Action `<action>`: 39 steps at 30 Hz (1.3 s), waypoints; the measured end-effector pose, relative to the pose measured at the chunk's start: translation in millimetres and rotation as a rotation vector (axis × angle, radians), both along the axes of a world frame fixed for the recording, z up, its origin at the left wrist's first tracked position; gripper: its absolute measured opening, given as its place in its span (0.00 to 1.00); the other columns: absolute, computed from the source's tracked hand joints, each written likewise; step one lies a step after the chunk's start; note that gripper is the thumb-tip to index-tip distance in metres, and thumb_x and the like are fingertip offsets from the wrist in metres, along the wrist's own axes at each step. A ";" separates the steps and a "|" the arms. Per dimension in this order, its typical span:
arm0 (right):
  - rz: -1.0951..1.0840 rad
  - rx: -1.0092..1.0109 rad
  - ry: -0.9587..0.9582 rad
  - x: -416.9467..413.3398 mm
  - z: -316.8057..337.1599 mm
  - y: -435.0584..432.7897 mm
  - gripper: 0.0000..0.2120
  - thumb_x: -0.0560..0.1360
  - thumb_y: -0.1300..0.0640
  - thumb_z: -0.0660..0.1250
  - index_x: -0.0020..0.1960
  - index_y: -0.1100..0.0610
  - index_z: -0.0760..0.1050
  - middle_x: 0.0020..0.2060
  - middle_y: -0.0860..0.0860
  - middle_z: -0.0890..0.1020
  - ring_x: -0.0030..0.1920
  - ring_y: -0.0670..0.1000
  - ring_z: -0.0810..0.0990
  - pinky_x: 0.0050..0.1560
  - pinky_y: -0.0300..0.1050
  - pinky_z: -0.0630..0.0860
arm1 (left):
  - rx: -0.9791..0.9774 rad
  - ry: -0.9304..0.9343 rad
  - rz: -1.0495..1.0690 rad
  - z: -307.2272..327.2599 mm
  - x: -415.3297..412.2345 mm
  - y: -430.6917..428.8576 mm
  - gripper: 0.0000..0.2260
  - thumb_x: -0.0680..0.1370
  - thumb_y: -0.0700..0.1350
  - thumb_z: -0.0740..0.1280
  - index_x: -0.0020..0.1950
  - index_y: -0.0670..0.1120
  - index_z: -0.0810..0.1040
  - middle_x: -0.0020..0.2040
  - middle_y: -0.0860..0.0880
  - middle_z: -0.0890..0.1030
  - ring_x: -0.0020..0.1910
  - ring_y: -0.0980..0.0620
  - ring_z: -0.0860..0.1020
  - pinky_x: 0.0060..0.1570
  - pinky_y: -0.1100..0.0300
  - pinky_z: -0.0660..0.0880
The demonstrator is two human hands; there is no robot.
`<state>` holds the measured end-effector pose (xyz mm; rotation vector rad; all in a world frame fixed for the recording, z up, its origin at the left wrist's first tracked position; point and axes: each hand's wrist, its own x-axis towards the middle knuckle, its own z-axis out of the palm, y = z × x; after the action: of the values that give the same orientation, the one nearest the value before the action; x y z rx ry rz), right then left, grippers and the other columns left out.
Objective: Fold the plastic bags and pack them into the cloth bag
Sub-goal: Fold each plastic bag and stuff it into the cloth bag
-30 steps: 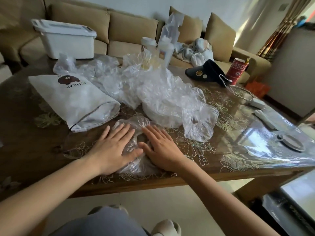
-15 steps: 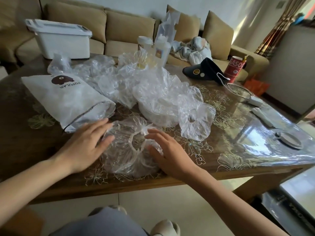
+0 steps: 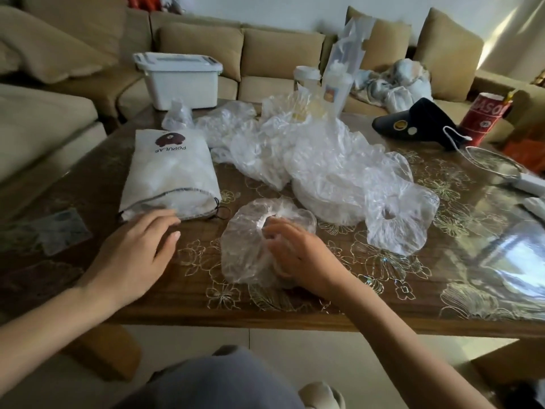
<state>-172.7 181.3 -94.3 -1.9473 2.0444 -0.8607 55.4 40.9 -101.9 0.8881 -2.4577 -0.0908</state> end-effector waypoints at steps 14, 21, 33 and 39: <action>-0.077 0.055 0.059 -20.1 -1.0 63.5 0.24 0.74 0.54 0.68 0.69 0.52 0.68 0.64 0.45 0.72 0.59 0.38 0.67 0.63 0.29 0.63 | 0.006 -0.079 -0.548 -4.4 -67.6 66.1 0.15 0.76 0.50 0.58 0.51 0.45 0.82 0.47 0.50 0.84 0.46 0.55 0.82 0.48 0.59 0.79; 0.080 -0.058 0.129 -1.9 -13.1 54.4 0.25 0.72 0.43 0.63 0.65 0.54 0.72 0.66 0.46 0.73 0.69 0.42 0.66 0.70 0.31 0.54 | 0.043 0.089 -0.563 9.0 -55.6 69.6 0.17 0.80 0.54 0.56 0.49 0.44 0.80 0.41 0.51 0.82 0.37 0.55 0.81 0.32 0.57 0.79; -0.074 0.033 -0.173 -25.7 -2.1 52.3 0.01 0.74 0.53 0.69 0.44 0.49 0.78 0.35 0.37 0.76 0.37 0.38 0.75 0.38 0.29 0.69 | 0.394 0.083 -0.517 -2.8 -30.2 39.1 0.22 0.75 0.69 0.51 0.59 0.62 0.75 0.55 0.77 0.72 0.60 0.73 0.70 0.59 0.78 0.64; -0.297 0.088 -0.346 -26.9 9.8 20.6 0.21 0.77 0.42 0.61 0.32 0.56 0.70 0.26 0.47 0.71 0.27 0.46 0.67 0.33 0.41 0.65 | 0.675 0.358 -0.237 4.3 -32.6 37.1 0.19 0.71 0.64 0.62 0.38 0.51 0.84 0.37 0.47 0.83 0.41 0.49 0.81 0.43 0.58 0.73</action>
<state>-199.6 201.9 -84.5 -1.3548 2.1396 -1.0610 22.8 78.0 -97.7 0.7400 -2.1843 -1.1132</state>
